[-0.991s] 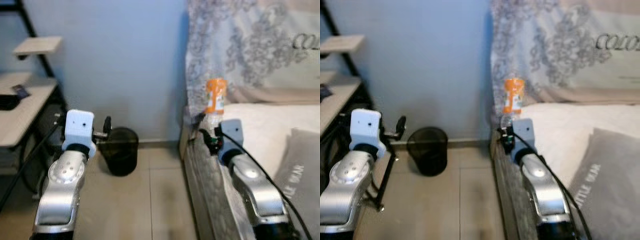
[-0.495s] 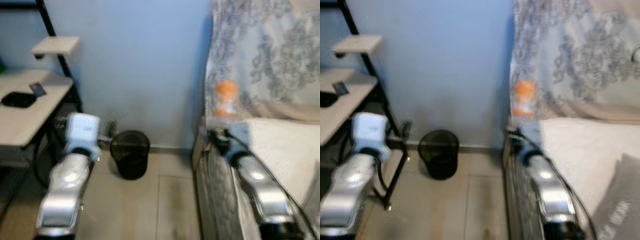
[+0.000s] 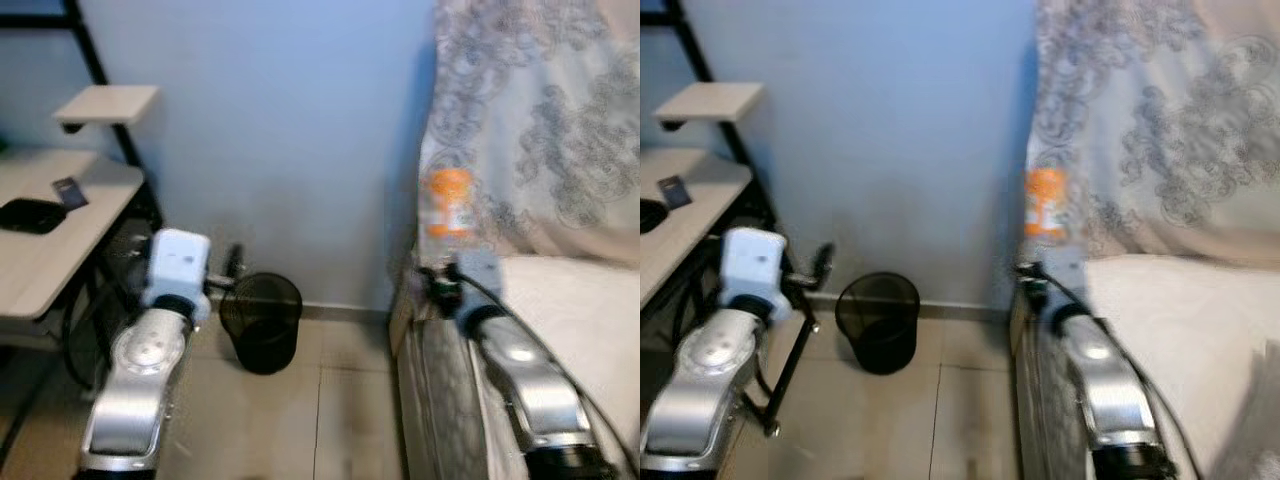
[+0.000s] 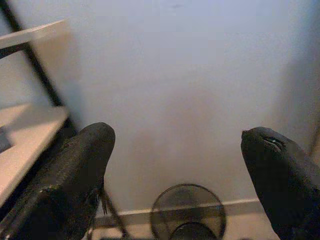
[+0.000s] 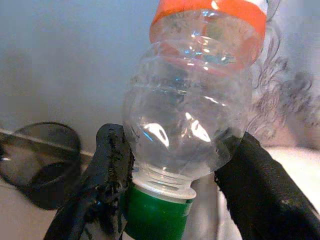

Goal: Clean up the room

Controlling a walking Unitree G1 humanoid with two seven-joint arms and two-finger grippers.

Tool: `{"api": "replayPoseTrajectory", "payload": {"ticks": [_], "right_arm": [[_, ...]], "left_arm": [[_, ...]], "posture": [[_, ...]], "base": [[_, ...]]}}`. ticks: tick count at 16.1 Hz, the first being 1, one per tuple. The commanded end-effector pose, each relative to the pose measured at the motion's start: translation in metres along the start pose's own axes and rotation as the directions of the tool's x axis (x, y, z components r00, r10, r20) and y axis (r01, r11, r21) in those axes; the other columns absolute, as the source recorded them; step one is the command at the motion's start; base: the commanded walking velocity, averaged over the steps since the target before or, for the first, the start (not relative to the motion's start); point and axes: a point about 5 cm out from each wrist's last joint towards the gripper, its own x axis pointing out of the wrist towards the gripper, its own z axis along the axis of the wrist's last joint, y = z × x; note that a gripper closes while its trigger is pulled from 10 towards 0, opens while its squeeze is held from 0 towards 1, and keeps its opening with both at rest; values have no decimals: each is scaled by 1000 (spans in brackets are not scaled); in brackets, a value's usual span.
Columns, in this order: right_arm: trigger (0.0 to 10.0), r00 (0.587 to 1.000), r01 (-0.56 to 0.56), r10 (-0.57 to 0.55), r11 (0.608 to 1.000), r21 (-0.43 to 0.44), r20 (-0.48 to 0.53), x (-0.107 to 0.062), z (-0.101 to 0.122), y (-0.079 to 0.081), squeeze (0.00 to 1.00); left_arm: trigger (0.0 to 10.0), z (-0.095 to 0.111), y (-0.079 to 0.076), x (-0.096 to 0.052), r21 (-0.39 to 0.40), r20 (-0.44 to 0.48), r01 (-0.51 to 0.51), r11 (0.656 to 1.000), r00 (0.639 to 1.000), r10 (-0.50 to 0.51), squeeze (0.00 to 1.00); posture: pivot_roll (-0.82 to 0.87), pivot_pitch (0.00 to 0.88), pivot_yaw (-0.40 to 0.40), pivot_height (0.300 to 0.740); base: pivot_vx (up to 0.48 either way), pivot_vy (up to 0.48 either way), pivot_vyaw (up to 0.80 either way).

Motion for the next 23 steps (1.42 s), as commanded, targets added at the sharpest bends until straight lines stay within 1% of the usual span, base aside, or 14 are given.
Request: {"api": "replayPoseTrajectory", "payload": {"ticks": [1, 4, 8, 9, 12, 13, 15, 17, 21, 23], "right_arm": [[10000, 999, -49, 49, 999, -5, 21, 5, 7, 13, 0], [10000, 999, -53, 53, 998, -14, 4, 7, 4, 11, 0], [10000, 997, -79, 80, 995, -67, 2, 11, 4, 9, 0], [10000, 996, -87, 88, 992, -95, 8, 12, 6, 10, 0], [10000, 996, -85, 86, 992, -94, 5, 14, 6, 10, 0], [10000, 995, -98, 99, 990, -98, 6, 14, 5, 11, 0], [10000, 997, -79, 79, 991, -108, -5, 17, 1, 11, 0], [10000, 997, -73, 73, 992, -99, -8, 18, 1, 12, 0], [10000, 997, -72, 72, 992, -102, -6, 18, 0, 12, 0], [10000, 993, -116, 116, 985, -126, -8, 18, -1, 15, 0]], "left_arm": [[10000, -3, 9, -2, 17, -12, -24, 1000, 1000, 25, 0], [10000, -3, 9, -3, 22, -13, -17, 1000, 1000, 18, 0], [10000, -3, 9, -4, 33, -12, -5, 999, 1000, 5, 0], [10000, -3, 9, -4, 35, -13, -1, 999, 1000, 1, 0], [10000, -4, 9, -5, 43, -15, 6, 999, 1000, -5, 0], [10000, -3, 9, -5, 45, -15, 7, 999, 1000, -7, 0], [10000, -2, 10, -5, 51, -13, 6, 999, 1000, -5, 0], [10000, -2, 12, -4, 51, -11, -3, 999, 1000, 4, 0], [10000, -1, 10, -3, 52, -11, 6, 999, 1000, -5, 0], [10000, -1, 9, -3, 52, -12, 9, 999, 1000, -8, 0]], "posture": [[132, 0, -6, 740], [132, 0, -6, 740], [135, 0, -10, 740], [136, 0, -13, 740], [143, 0, -13, 740], [143, 0, -13, 740], [150, 0, -10, 740], [151, 0, -11, 740], [150, 0, -10, 740], [147, 0, -10, 740]], "base": [[341, 0, 800], [336, 0, 0], [334, 0, 0], [334, 0, 0], [326, 0, 800], [330, 0, 0], [328, 0, 0], [328, 0, 0], [328, 0, 0], [328, 0, 0]]}}
